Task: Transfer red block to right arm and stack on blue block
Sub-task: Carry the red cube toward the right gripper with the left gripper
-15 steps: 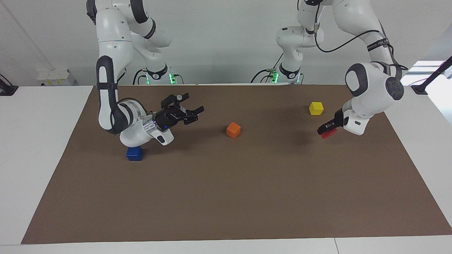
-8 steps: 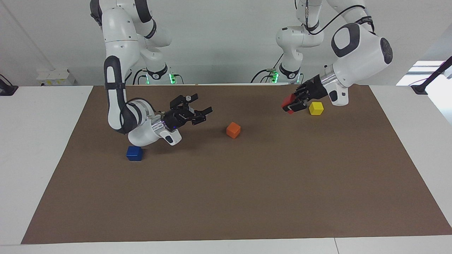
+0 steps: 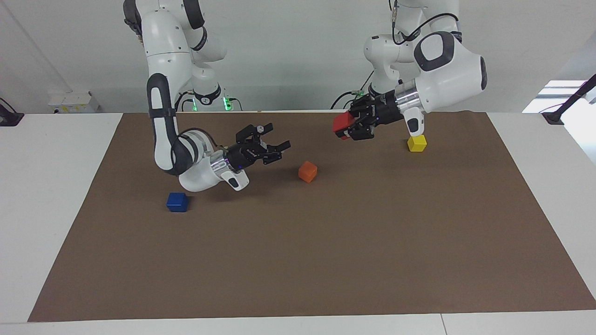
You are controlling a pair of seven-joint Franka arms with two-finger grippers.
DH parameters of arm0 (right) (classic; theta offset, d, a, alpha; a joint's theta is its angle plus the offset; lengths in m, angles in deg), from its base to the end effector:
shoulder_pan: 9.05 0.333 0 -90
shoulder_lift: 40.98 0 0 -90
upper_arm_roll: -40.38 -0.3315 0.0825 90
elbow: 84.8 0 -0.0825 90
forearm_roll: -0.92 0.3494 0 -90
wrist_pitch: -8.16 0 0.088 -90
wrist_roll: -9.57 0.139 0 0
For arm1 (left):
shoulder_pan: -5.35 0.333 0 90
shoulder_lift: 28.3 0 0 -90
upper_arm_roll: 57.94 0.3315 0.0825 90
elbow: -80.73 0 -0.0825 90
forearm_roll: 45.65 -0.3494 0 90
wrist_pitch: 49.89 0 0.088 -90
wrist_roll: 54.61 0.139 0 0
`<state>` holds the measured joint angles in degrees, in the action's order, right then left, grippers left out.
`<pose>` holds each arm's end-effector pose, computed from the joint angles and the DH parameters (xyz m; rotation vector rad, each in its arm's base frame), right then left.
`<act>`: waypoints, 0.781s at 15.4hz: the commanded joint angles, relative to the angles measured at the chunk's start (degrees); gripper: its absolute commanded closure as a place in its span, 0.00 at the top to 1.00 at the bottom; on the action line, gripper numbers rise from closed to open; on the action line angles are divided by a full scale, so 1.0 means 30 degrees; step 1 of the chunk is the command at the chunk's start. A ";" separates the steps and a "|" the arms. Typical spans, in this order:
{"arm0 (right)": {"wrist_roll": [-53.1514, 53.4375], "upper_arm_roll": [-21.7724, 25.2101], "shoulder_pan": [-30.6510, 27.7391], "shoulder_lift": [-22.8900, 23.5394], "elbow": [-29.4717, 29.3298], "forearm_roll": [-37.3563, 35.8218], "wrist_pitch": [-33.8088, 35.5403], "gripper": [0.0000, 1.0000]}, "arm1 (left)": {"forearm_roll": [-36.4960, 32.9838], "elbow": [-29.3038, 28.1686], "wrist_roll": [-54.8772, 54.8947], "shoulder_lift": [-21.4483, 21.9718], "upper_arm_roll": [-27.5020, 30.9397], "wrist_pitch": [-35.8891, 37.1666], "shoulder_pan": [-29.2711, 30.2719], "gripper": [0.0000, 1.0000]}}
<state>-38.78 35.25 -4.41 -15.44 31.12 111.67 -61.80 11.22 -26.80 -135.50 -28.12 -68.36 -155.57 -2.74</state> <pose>0.5346 0.2375 0.3894 -1.0359 -0.0542 0.1017 0.4812 -0.2584 0.5454 1.8242 1.5275 -0.9526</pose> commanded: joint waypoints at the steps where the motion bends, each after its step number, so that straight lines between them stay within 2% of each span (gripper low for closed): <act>1: -0.0495 -0.0047 0.0793 0.0217 -0.0172 0.1396 -0.0266 1.00 | 0.1747 -0.1039 -0.1512 0.0788 0.0162 -0.2791 -0.1692 0.00; 4: -0.0611 -0.0018 0.1059 0.0217 -0.0172 0.1664 -0.0440 1.00 | 0.2897 -0.1392 -0.5024 0.0730 0.0162 -0.6280 -0.2807 0.00; 12: -0.0670 -0.0018 0.1089 0.0217 -0.0085 0.1635 -0.0969 1.00 | 0.2927 -0.1801 -0.4973 0.0788 0.0191 -0.7776 -0.4036 0.00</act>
<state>-39.07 35.32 -1.18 -15.40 31.12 115.57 -64.04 18.62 -29.74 -150.12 -27.73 -68.54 -175.31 -12.04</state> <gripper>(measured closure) 0.000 0.458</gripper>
